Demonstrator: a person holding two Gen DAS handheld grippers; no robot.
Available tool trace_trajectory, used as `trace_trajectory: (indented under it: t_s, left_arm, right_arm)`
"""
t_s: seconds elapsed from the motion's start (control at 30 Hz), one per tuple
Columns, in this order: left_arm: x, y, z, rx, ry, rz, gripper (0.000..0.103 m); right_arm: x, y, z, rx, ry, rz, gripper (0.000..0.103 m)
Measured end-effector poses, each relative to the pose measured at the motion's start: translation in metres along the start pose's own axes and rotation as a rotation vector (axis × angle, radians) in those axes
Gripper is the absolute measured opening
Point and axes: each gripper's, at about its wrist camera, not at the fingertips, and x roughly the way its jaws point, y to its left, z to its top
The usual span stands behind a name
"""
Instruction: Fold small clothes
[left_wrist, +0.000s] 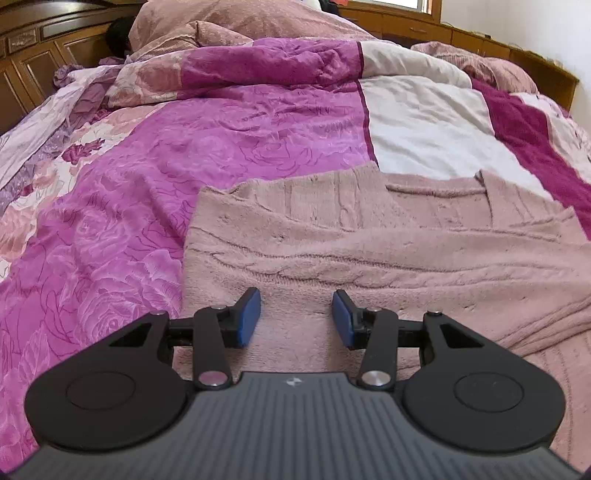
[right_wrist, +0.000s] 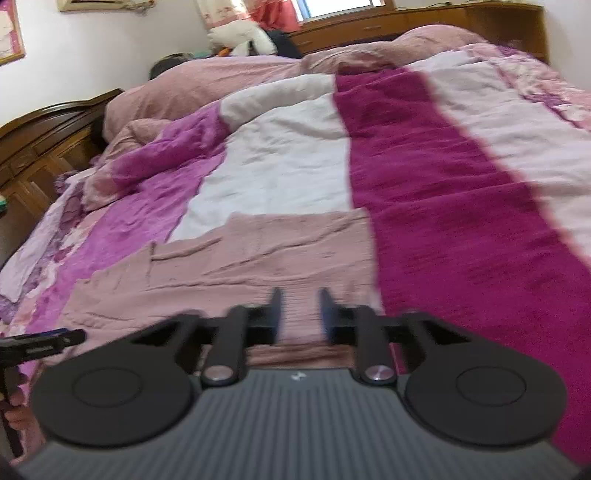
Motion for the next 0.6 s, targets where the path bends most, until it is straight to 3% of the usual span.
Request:
trace_trajectory:
  t_s: [0.23,0.37,0.6]
  left_arm:
    - [0.007,-0.001,-0.001,0.027,-0.009,-0.001,0.055]
    - [0.008,-0.002,-0.003,0.030,-0.021,0.002,0.055]
    - [-0.007,-0.004,-0.002,0.044,-0.026,0.011,0.055]
  right_arm:
    - [0.031,0.000,-0.017,0.008,0.041,0.002,0.036]
    - [0.029,-0.008,-0.016,0.052,0.039,0.017,0.036]
    - [0.013,0.006,-0.013,0.020,0.035,0.002,0.040]
